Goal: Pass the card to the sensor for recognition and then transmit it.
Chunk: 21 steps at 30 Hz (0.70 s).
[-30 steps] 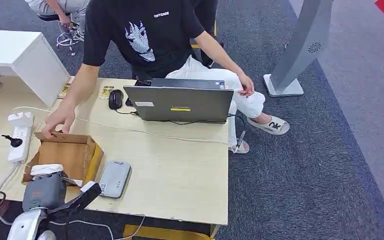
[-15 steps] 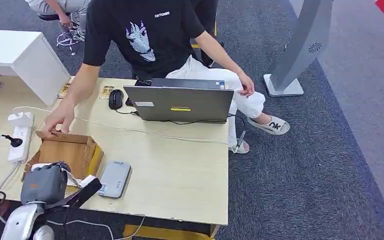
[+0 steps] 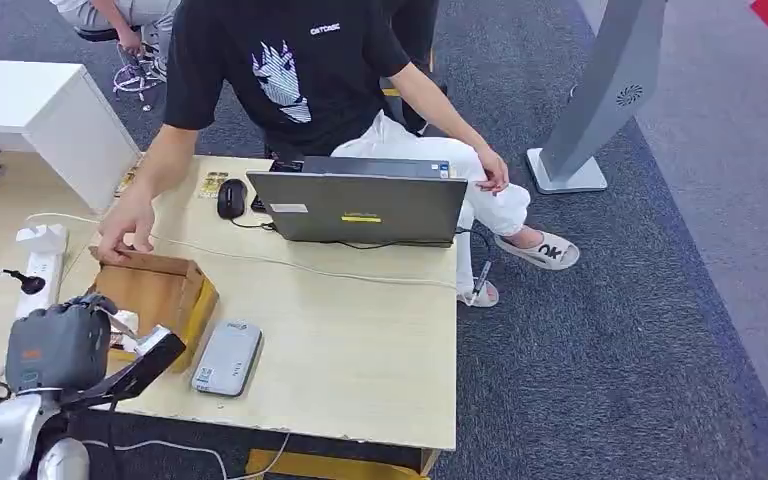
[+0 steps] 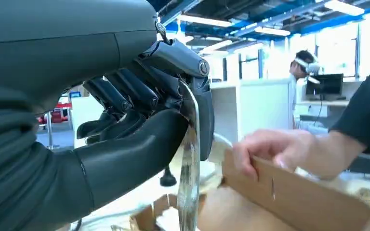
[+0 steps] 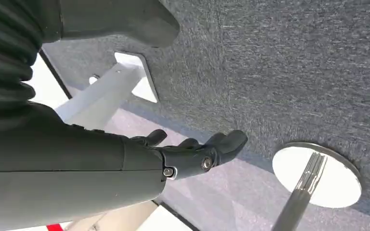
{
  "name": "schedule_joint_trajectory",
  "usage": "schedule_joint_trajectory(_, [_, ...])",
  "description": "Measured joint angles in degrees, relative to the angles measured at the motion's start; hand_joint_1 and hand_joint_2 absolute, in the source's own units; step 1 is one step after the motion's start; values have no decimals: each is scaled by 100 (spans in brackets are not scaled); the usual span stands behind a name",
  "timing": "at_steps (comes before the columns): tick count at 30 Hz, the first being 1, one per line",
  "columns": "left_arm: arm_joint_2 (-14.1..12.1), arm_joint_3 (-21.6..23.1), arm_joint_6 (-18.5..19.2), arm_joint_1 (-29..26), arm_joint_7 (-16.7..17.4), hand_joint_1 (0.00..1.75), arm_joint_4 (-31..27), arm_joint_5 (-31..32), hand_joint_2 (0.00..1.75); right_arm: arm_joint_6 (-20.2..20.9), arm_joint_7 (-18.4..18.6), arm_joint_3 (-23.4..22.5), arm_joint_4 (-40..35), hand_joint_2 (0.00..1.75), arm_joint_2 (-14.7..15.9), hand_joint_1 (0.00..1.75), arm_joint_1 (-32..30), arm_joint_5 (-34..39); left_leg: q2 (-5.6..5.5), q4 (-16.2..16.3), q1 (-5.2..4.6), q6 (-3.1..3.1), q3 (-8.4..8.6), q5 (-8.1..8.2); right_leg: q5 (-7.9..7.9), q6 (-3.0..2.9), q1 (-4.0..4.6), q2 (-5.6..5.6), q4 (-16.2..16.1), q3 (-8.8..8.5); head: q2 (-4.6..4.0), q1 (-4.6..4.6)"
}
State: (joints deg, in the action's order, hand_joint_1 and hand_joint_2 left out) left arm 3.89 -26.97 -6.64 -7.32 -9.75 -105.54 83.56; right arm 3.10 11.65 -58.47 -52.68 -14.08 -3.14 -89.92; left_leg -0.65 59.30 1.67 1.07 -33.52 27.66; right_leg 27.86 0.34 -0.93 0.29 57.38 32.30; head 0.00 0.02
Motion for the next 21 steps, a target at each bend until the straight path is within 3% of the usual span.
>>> schedule_joint_trajectory(7, [-278,59,-28,336,169,175,-311,-17,175,-33,11,9,22,175,4,0,0,0,-1,0,0,4,0,-3,-1,0,0,-1,0,-1,0,0])
schedule_joint_trajectory(12, [-446,59,155,765,383,175,-322,-39,175,-35,28,57,64,175,9,0,1,0,-3,0,1,5,0,-5,-3,-2,0,-3,2,-4,0,-2])
schedule_joint_trajectory(21, [-518,59,254,1082,472,175,-322,-76,175,-42,44,133,158,175,15,0,-16,0,0,0,0,5,-1,-4,-2,-1,0,0,2,-1,0,0])
